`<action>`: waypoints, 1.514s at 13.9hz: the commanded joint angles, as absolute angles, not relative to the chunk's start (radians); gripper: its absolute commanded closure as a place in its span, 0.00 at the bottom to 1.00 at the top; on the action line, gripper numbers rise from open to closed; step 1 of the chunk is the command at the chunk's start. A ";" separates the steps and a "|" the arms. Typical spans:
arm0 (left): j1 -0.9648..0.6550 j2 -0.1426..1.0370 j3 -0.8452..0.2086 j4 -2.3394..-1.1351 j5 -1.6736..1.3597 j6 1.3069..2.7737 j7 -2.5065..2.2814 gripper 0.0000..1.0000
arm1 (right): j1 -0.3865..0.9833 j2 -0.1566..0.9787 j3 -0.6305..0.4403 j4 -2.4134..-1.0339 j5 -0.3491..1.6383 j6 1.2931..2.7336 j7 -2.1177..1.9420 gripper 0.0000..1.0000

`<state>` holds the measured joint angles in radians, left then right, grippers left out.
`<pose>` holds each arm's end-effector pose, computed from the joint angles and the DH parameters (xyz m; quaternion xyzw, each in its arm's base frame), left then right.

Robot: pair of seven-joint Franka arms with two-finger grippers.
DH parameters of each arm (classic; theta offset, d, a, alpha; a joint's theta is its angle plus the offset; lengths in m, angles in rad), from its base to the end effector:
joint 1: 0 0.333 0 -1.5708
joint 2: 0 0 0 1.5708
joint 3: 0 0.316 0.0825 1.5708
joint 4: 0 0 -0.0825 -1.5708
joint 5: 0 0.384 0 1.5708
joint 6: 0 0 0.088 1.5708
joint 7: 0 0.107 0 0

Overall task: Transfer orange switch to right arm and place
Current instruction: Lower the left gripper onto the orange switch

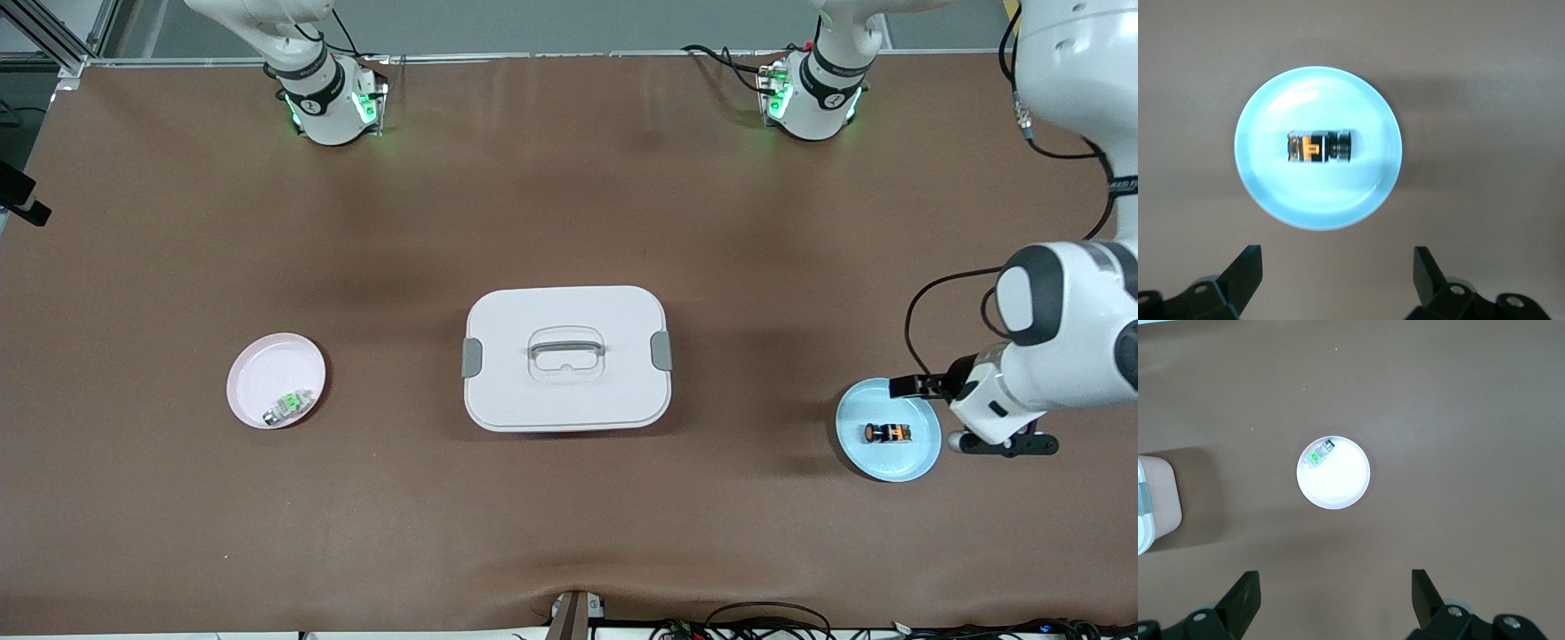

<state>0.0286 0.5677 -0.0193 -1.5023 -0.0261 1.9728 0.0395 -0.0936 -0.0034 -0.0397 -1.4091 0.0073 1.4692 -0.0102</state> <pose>0.6933 0.0068 0.3287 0.9986 -0.0081 -0.0481 0.0182 0.5366 -0.0711 0.6926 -0.9976 0.0610 -0.0319 0.0014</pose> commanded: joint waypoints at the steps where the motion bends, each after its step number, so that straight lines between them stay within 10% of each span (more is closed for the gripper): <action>1: 0.032 0.617 -0.014 -1.470 -0.031 2.025 0.058 0.00 | -0.152 -0.017 -0.041 -1.387 0.006 1.460 -0.015 0.00; 21: 0.049 0.859 -0.018 -1.358 0.018 2.181 0.058 0.00 | -0.081 -0.003 -0.028 -1.399 -0.040 1.410 -0.009 0.00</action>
